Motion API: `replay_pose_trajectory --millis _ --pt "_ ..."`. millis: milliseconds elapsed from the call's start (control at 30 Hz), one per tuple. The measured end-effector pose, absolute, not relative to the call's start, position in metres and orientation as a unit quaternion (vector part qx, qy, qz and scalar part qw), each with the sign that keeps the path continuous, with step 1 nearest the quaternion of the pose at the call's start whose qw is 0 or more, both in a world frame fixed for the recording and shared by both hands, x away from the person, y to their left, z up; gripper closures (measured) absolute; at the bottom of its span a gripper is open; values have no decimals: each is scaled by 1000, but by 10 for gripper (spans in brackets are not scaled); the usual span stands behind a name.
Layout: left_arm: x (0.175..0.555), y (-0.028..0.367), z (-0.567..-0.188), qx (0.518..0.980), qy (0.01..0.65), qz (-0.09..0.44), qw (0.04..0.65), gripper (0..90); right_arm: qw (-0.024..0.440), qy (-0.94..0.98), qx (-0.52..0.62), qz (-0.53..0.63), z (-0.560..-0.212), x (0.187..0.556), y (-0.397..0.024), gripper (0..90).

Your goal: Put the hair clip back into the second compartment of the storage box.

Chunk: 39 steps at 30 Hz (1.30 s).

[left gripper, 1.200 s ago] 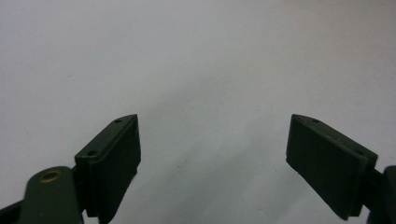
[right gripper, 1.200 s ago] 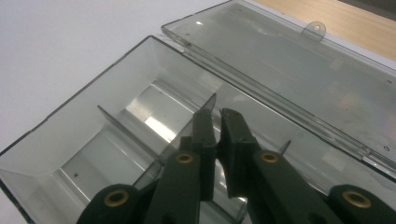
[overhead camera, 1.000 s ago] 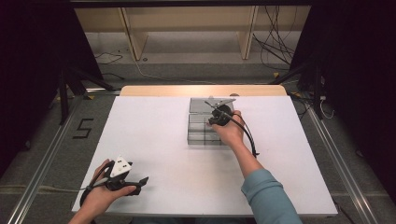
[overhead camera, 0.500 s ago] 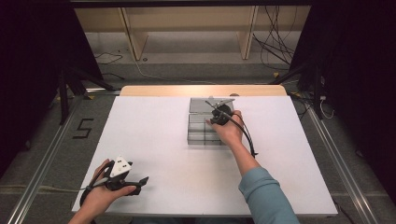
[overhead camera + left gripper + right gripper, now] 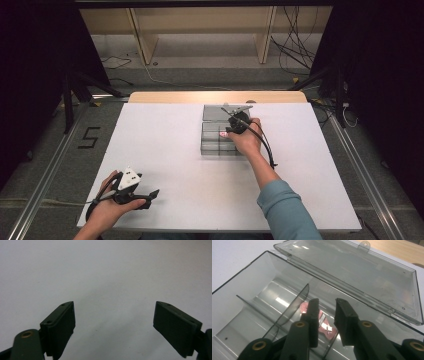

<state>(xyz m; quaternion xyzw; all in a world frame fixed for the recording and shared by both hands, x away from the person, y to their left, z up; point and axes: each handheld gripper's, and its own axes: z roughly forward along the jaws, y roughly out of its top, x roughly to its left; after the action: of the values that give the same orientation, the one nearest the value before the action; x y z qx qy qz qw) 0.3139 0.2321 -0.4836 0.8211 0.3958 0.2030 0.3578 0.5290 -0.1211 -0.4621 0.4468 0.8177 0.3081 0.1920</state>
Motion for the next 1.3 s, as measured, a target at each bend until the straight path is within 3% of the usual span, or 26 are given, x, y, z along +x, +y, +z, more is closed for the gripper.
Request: replay_pose_trajectory --millis 600,1300 --pt "314 232 -484 821 397 203 356 176 190 821 421 336 -449 514 -125 561" --pt "315 230 -485 821 396 204 358 176 176 829 403 347 -440 483 -142 466"
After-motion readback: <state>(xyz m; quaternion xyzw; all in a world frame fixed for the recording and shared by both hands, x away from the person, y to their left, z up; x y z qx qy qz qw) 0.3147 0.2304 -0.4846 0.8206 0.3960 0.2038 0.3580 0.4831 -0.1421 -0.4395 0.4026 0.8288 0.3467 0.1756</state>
